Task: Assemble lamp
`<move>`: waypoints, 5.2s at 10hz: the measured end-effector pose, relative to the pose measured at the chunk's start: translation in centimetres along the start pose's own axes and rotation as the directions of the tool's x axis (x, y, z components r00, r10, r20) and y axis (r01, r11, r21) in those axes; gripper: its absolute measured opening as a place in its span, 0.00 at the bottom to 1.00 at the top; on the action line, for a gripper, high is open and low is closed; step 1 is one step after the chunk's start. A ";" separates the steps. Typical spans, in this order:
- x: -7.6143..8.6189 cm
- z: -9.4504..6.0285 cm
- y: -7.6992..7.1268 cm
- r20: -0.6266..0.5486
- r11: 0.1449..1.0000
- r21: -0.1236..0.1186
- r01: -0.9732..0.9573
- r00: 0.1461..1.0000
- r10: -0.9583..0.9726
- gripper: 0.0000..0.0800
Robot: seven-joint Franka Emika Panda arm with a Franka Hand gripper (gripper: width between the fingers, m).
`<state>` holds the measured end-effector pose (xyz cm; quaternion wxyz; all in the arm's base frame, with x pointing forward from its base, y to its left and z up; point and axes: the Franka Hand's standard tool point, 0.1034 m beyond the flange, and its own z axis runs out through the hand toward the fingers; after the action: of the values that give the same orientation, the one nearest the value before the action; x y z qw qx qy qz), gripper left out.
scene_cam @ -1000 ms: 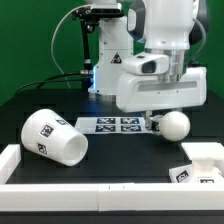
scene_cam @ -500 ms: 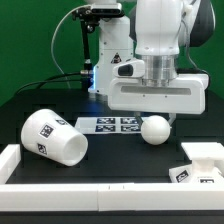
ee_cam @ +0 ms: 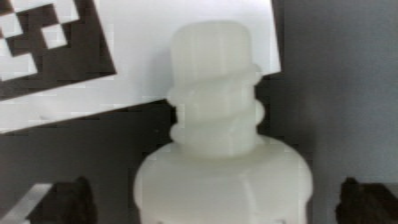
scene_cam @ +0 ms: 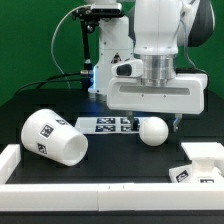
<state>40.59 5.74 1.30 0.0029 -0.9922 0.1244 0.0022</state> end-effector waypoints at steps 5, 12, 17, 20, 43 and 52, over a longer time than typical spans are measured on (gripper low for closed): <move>1.0 -1.5 -0.7 0.067 0.999 0.018 0.034 0.997 -0.035 0.87; 2.5 -2.3 -0.7 0.115 0.973 0.038 0.227 0.966 -0.230 0.87; 2.4 -2.4 -0.8 0.136 0.985 0.035 0.170 0.975 -0.173 0.87; 2.4 -3.0 0.7 0.231 0.998 0.023 0.065 0.971 -0.068 0.87; 2.9 -3.1 0.3 0.719 1.000 0.029 0.005 0.694 -0.024 0.87; 4.4 -2.6 0.6 0.823 0.994 -0.016 -0.107 0.563 0.074 0.87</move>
Offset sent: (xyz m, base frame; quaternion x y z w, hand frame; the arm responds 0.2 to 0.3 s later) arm 0.0097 -0.0003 0.0157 0.0024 -0.0446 -0.0780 0.9960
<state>44.70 4.03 3.83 0.0780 -0.8694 0.1595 0.4611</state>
